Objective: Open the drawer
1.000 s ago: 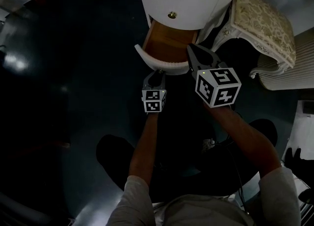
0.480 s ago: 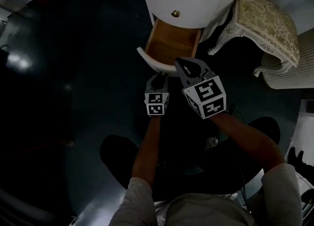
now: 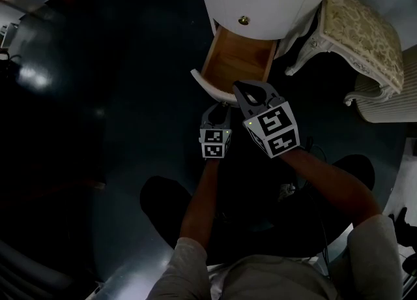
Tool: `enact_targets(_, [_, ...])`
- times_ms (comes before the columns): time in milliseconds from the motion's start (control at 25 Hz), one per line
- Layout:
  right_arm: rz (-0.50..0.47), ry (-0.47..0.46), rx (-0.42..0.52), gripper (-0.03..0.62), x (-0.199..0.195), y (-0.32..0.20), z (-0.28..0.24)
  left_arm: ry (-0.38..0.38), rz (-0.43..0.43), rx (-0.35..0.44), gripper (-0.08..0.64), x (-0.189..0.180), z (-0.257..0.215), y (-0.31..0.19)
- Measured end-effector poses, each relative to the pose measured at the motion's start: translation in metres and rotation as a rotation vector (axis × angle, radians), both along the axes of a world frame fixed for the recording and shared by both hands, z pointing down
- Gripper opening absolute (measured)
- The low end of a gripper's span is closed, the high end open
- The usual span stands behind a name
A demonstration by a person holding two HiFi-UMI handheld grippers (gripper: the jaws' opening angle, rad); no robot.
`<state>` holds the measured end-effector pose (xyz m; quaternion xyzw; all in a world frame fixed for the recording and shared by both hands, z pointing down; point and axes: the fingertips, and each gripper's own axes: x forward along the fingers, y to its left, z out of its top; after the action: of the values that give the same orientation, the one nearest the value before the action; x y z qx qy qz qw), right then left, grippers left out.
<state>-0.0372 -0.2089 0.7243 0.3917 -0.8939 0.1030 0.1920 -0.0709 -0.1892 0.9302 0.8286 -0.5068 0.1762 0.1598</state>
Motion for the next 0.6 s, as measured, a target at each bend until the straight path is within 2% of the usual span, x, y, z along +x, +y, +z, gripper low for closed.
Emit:
enact_targets(280, [-0.012,-0.027,-0.001,0.015,-0.016,-0.003,-0.004,0.000,-0.008,-0.005,0.106,-0.003,-0.001,0.012])
enact_targets(480, [0.036,-0.042,-0.061,0.015,-0.011,-0.009,0.009,0.001,-0.007,0.010,0.107,-0.007,0.000,0.019])
enact_targets(600, [0.060,-0.050,-0.100,0.015,-0.005,-0.014,0.020,0.003,-0.016,-0.015,0.107,-0.009,0.001,0.024])
